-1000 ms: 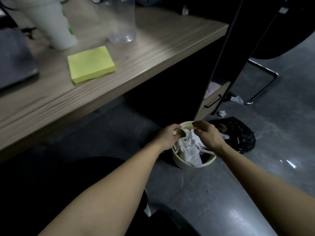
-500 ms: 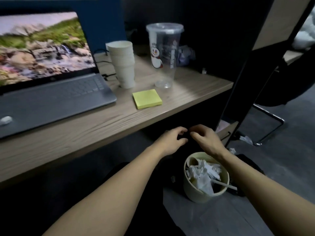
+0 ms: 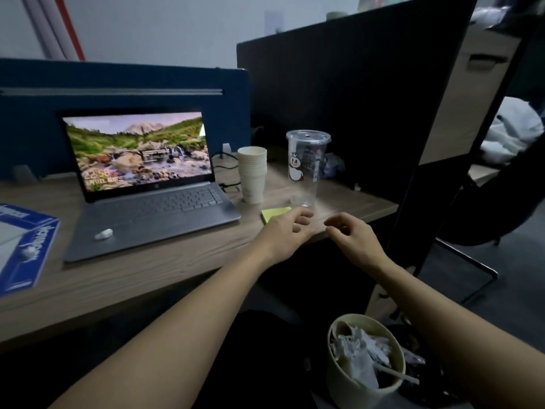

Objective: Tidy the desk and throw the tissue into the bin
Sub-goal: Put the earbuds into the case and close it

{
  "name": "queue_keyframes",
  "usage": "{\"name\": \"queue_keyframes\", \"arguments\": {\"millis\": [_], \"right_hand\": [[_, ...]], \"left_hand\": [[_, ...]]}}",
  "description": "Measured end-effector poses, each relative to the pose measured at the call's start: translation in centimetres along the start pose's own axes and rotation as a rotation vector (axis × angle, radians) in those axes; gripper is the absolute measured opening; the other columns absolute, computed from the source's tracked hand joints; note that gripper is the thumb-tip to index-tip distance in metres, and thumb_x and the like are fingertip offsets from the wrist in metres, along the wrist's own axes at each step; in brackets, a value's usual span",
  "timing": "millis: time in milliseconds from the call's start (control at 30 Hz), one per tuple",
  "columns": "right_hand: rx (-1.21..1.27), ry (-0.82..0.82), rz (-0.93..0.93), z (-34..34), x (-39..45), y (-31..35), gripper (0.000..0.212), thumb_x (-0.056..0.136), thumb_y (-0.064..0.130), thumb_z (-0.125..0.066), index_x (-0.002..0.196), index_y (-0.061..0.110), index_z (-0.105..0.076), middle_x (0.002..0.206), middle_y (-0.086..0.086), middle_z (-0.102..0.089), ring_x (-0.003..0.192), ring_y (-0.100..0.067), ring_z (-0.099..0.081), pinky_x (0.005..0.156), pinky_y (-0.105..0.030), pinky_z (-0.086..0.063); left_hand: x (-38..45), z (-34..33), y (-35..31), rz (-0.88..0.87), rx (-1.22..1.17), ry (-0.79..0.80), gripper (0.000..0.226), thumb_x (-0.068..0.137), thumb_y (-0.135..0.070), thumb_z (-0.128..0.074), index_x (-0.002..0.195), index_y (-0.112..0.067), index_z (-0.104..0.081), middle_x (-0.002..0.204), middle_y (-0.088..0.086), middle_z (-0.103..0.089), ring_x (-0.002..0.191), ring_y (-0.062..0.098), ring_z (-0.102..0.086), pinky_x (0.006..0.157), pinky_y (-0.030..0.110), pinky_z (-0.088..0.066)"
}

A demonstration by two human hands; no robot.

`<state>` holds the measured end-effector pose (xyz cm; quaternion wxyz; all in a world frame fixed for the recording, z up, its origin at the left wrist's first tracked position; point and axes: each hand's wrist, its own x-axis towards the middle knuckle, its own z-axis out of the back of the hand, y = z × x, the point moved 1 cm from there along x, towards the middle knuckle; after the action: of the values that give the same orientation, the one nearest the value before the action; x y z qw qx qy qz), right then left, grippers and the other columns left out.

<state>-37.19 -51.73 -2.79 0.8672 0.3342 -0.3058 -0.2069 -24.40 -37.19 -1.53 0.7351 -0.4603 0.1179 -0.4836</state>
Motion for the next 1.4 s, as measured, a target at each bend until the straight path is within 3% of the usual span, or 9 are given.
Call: {"name": "queue_keyframes", "arguments": {"millis": [167,333,467,600,733,900,1200,1400], "right_hand": [[0.025,0.018,0.026,-0.5,1.1,2.7,0.01,0.085,0.03,-0.065,0.093,0.026,-0.069,0.087,0.012,-0.069,0.083,0.0,-0.062,0.071,-0.017,-0.046],[0.025,0.039,0.055,-1.7,2.7,5.7,0.014,0.085,0.027,-0.065,0.098,0.022,-0.069,0.089,0.011,-0.068,0.084,-0.002,-0.062,0.072,-0.02,-0.047],[0.03,0.069,0.096,-3.5,4.0,7.9,0.014,0.085,0.027,-0.065,0.099,0.023,-0.067,0.09,0.013,-0.066,0.083,0.002,-0.06,0.067,-0.014,-0.044],[0.05,0.125,0.13,-5.6,5.4,9.7,0.016,0.087,0.028,-0.064,0.103,0.023,-0.065,0.095,0.009,-0.064,0.086,0.0,-0.06,0.066,-0.017,-0.045],[0.077,0.192,0.162,-7.8,6.9,11.1,0.014,0.089,0.03,-0.063,0.102,0.029,-0.061,0.094,0.013,-0.062,0.086,0.0,-0.06,0.064,-0.014,-0.044],[0.124,0.256,0.17,-10.8,8.7,12.5,0.018,0.09,0.029,-0.063,0.107,0.022,-0.062,0.097,0.01,-0.063,0.091,-0.004,-0.059,0.071,-0.021,-0.048],[0.172,0.343,0.244,-17.2,10.5,16.0,0.019,0.088,0.028,-0.064,0.106,0.024,-0.062,0.097,0.009,-0.065,0.088,-0.001,-0.061,0.069,-0.013,-0.044],[0.152,0.494,0.297,-21.9,10.3,19.0,0.021,0.088,0.029,-0.065,0.108,0.026,-0.06,0.097,0.01,-0.064,0.09,-0.004,-0.062,0.076,-0.021,-0.05]], "left_hand": [[-1.1,4.4,-0.3,0.023,0.127,-0.062,0.036,0.09,-0.036,-0.066,0.125,-0.033,-0.058,0.115,-0.011,-0.063,0.102,0.009,-0.062,0.087,0.028,-0.05],[-1.9,8.4,0.9,0.069,0.214,-0.12,0.038,0.09,-0.041,-0.064,0.126,-0.033,-0.056,0.115,-0.014,-0.061,0.097,-0.001,-0.058,0.081,0.023,-0.046],[-2.8,11.4,1.9,0.102,0.296,-0.156,0.04,0.089,-0.044,-0.064,0.127,-0.036,-0.055,0.121,-0.012,-0.064,0.105,0.008,-0.059,0.091,0.035,-0.051],[-3.8,14.3,2.9,0.153,0.289,-0.177,0.039,0.088,-0.045,-0.064,0.125,-0.038,-0.054,0.12,-0.014,-0.062,0.111,0.013,-0.058,0.094,0.045,-0.052],[-4.1,17.0,4.0,0.195,0.303,-0.217,0.042,0.09,-0.045,-0.064,0.129,-0.033,-0.053,0.124,-0.008,-0.062,0.112,0.015,-0.058,0.096,0.041,-0.05],[-4.6,19.7,5.4,0.227,0.344,-0.244,0.043,0.091,-0.043,-0.064,0.131,-0.033,-0.052,0.125,-0.008,-0.061,0.112,0.014,-0.057,0.094,0.038,-0.049],[-6.5,25.3,8.9,0.322,0.389,-0.269,0.043,0.089,-0.048,-0.064,0.129,-0.037,-0.051,0.123,-0.016,-0.059,0.115,0.01,-0.054,0.096,0.04,-0.048],[-11.3,29.8,11.7,0.422,0.362,-0.356,0.038,0.089,-0.042,-0.067,0.125,-0.038,-0.054,0.121,-0.015,-0.061,0.114,0.007,-0.056,0.092,0.031,-0.048]]}}
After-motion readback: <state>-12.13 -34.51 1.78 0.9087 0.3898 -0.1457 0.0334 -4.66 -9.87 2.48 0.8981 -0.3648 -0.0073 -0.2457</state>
